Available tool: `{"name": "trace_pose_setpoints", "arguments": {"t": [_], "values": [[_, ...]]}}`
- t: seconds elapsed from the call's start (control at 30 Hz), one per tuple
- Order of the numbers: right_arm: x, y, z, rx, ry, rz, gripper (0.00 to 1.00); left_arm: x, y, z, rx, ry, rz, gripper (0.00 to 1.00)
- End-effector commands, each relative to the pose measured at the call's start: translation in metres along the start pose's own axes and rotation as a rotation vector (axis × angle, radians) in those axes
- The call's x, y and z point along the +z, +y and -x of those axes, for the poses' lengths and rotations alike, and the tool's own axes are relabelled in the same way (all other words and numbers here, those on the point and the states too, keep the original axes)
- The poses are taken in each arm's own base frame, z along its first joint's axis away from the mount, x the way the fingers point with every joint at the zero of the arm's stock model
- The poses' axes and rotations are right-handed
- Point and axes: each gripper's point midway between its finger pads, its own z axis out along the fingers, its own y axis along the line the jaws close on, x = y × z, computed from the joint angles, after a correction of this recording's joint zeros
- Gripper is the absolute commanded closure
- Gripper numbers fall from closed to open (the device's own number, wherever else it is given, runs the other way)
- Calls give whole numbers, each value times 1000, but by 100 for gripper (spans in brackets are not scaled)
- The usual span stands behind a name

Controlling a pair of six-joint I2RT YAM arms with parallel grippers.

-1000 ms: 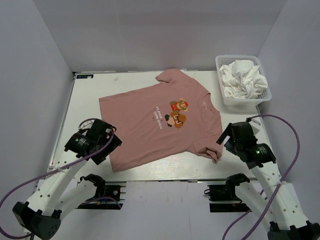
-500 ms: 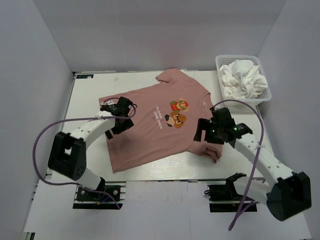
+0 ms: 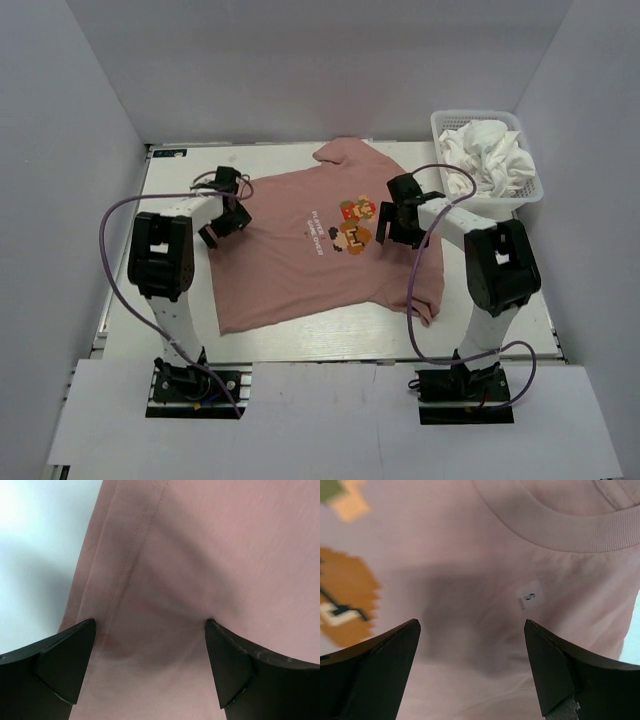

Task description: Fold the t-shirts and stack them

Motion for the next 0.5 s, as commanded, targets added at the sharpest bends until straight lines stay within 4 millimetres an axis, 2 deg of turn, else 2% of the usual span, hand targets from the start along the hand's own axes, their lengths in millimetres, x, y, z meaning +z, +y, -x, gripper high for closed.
{"name": "trace_pose_setpoints", "arguments": {"t": [0.0, 0.07, 0.1, 0.13, 0.17, 0.2, 0.23, 0.27, 0.33, 0.43, 0.47], "values": [[-1, 3, 6, -1, 13, 17, 10, 29, -7, 20, -1, 0, -1, 0], [-1, 10, 4, -18, 8, 57, 10, 46, -9, 30, 0, 20, 2, 0], [-5, 10, 4, -47, 3, 74, 10, 61, -20, 38, 10, 27, -2, 0], [-8, 16, 1, -63, 11, 109, 10, 67, -27, 39, 27, 40, -11, 0], [-17, 17, 7, -118, -24, 136, 10, 76, -27, 48, 41, 38, -7, 0], [-18, 15, 0, -137, -13, 144, 10, 74, -44, 76, 33, -5, -55, 0], [-22, 17, -2, -153, -15, 162, 10, 92, -49, 70, 59, 24, -44, 0], [-36, 19, 2, -222, -53, 197, 10, 80, -61, 93, 72, -1, -62, 0], [-46, 23, -6, -280, -68, 219, 10, 69, -68, 109, 90, -16, -73, 0], [-93, 38, -2, -404, -173, 316, 10, 30, -75, 135, 81, -81, -142, 0], [-103, 50, -9, -424, -163, 386, 10, 21, -69, 133, 79, -88, -147, 0]]}}
